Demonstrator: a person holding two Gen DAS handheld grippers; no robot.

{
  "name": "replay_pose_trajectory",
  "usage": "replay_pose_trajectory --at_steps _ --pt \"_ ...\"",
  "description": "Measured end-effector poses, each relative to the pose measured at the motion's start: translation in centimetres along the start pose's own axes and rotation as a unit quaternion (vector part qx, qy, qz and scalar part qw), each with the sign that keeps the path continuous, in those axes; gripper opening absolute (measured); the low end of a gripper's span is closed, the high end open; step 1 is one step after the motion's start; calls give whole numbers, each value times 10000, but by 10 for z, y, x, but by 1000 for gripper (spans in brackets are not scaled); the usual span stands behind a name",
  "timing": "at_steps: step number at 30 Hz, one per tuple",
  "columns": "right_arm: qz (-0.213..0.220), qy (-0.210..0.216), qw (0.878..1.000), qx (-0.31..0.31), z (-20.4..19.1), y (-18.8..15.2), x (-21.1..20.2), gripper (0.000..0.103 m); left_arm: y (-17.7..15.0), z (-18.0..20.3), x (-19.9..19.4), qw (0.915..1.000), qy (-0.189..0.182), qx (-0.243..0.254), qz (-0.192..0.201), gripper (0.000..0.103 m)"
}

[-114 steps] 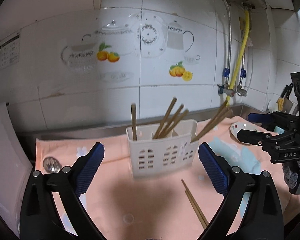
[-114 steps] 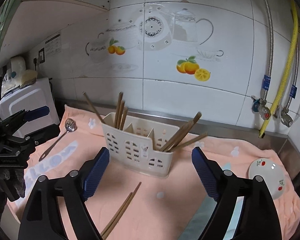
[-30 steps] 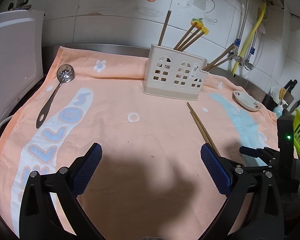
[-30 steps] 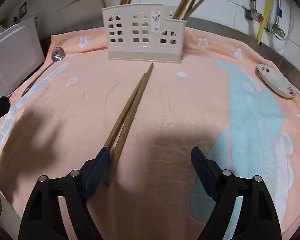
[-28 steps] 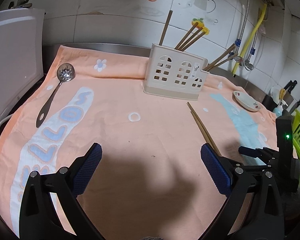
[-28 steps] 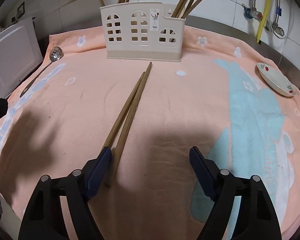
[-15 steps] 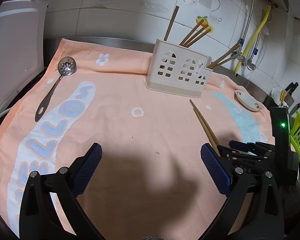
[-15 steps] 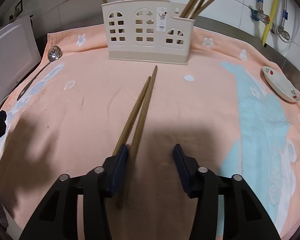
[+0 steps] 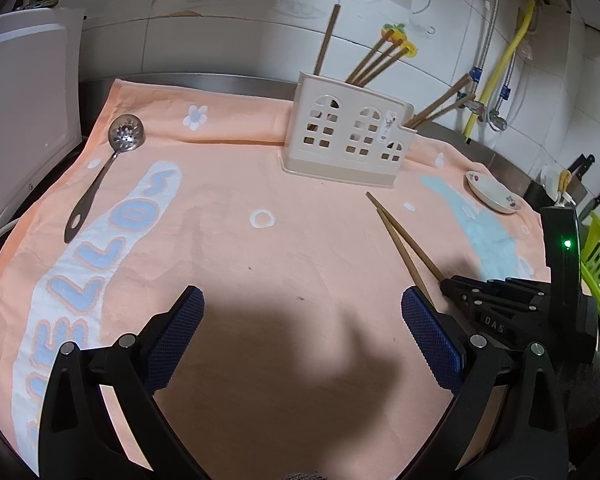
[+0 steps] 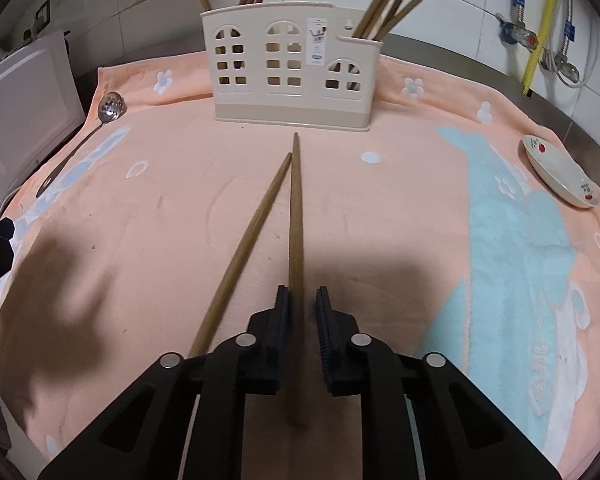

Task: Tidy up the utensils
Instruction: 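Close the right tool on a chopstick while the left tool grasps another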

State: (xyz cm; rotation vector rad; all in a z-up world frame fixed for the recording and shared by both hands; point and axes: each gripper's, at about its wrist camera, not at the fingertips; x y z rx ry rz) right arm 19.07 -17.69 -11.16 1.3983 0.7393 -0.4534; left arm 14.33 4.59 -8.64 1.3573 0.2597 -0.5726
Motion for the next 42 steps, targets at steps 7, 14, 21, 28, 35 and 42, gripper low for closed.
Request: replay_pose_trajectory --at_steps 7,14,21,28,35,42 --pt "83 153 9998 139 13 -6 -9 7 -6 20 3 9998 -173 68 -109 98" --pt "227 257 9991 266 28 -9 -24 7 -15 52 12 9981 -538 148 -255 97" --pt "378 347 9981 331 43 -14 -40 7 -26 87 23 9953 -825 275 -435 81" --pt "421 427 9971 471 56 -20 -45 7 -39 104 44 9923 -975 68 -766 47" --pt "435 513 9961 568 62 -22 -45 7 -46 109 60 9920 -789 131 -972 24" --pt "424 558 9958 585 62 -24 -43 7 -43 113 65 9930 -519 399 -986 13"
Point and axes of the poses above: each gripper's, at about its wrist camera, not at the fingertips, and x roughly the way its jaws point, z to its right, y to its top, and after that the axes turned 6 degrees about z, right-handed
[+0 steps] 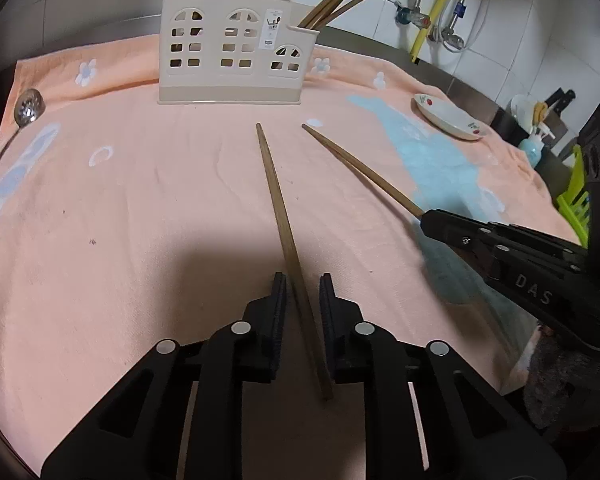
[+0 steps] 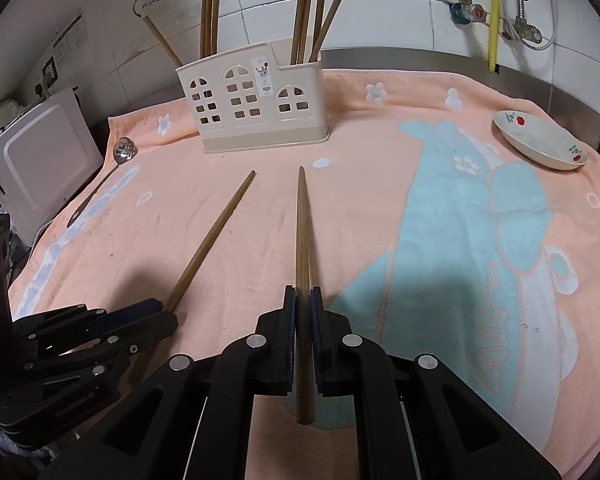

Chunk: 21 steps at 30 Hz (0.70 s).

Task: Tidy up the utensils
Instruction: 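Close the right tool on a chopstick while the left tool grasps another, then lift both held chopsticks upright and carry them over the beige holder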

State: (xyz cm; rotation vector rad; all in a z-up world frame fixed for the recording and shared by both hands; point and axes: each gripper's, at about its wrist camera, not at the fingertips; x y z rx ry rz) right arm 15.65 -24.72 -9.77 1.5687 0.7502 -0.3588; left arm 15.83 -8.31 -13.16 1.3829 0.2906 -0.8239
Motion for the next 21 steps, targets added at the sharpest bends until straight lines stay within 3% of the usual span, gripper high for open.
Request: replay_pose_trajectory --at_steps 8,14,21 --pt "117 17 9999 14 -1 7 -8 7 9 -5 -12 9996 132 53 244 6" --pt "285 50 9996 -33 -1 22 -18 7 38 -13 -44 9966 144 128 803 5" --pt "578 143 9980 -191 -7 50 -34 7 68 -16 -62 9930 78 255 1153 5"
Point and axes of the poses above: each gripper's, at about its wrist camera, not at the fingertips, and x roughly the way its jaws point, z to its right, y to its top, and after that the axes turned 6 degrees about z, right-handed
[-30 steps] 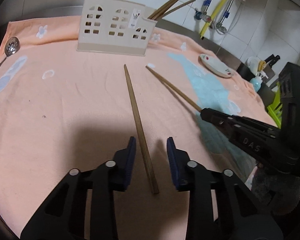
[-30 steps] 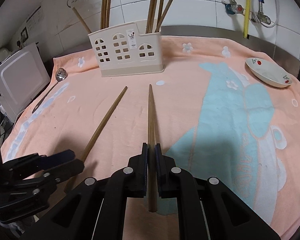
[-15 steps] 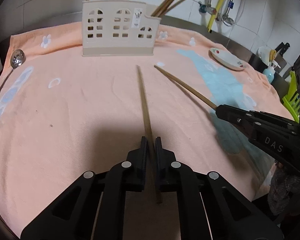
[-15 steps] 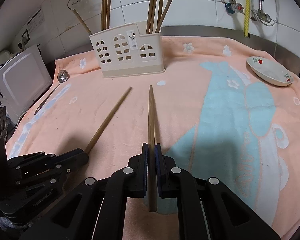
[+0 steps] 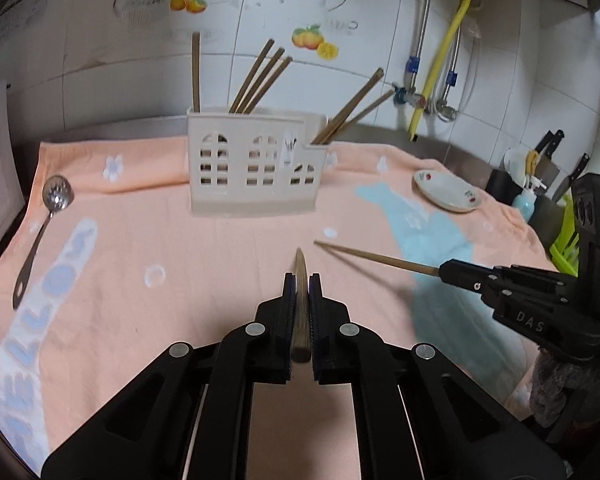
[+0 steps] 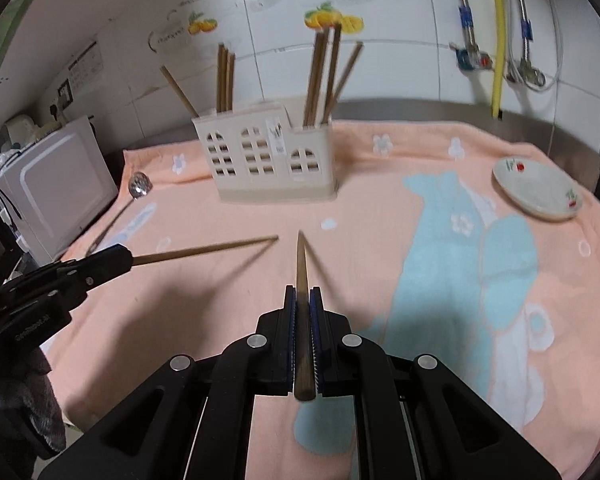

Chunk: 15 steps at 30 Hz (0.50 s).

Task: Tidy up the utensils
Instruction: 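Lift both held chopsticks upright and carry them over the beige holder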

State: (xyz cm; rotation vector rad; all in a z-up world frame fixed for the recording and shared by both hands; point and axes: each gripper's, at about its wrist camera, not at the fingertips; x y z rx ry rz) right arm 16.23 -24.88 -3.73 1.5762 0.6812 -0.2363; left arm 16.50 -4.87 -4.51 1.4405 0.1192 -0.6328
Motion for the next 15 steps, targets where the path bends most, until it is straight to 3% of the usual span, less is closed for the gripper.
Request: replay_pose_trajectory --at_steps 7,15 --pt "154 189 9996 -134 -2 32 -4 7 18 -5 1 9999 -98 82 88 5" --pt "286 423 9976 -470 -9 93 -3 7 59 -16 8 9992 -116 310 224 5"
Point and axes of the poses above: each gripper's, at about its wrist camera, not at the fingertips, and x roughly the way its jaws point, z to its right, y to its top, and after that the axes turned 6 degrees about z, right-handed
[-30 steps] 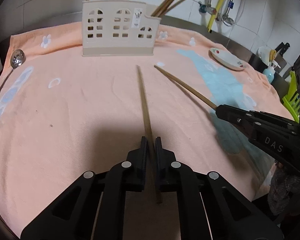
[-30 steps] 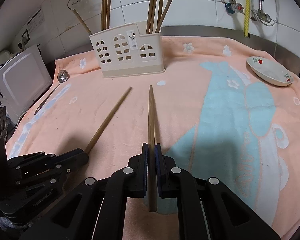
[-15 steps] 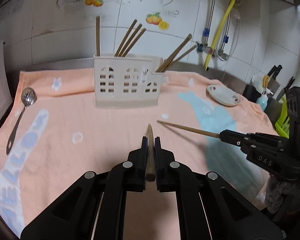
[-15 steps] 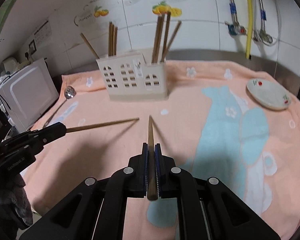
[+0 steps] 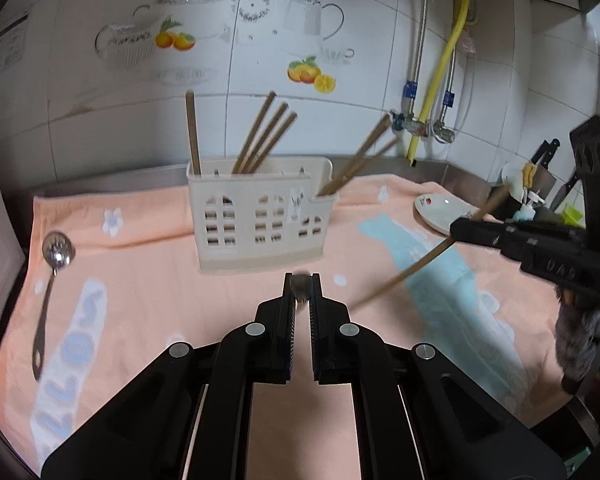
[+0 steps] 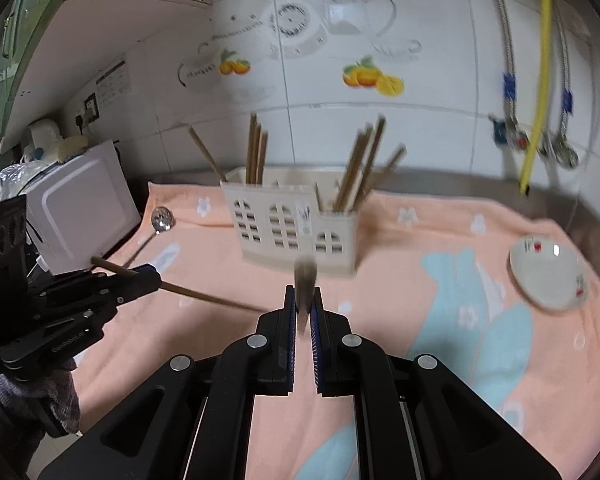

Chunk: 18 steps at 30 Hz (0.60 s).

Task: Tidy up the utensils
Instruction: 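Lift both held chopsticks upright and carry them over the beige holder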

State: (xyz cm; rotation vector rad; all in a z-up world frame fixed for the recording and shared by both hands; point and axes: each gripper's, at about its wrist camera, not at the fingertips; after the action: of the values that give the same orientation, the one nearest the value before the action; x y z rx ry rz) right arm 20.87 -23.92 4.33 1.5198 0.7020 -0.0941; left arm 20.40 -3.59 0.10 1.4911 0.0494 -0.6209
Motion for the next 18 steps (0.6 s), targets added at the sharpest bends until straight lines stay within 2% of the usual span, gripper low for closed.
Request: replay_pose_trajectory --at_steps 8,18 --pt "52 45 9997 -224 7 65 11 7 46 -8 11 9993 87 324 183 5" --pt "447 -8 9988 -177 12 133 20 7 135 -11 -7 9916 243 651 1088 5"
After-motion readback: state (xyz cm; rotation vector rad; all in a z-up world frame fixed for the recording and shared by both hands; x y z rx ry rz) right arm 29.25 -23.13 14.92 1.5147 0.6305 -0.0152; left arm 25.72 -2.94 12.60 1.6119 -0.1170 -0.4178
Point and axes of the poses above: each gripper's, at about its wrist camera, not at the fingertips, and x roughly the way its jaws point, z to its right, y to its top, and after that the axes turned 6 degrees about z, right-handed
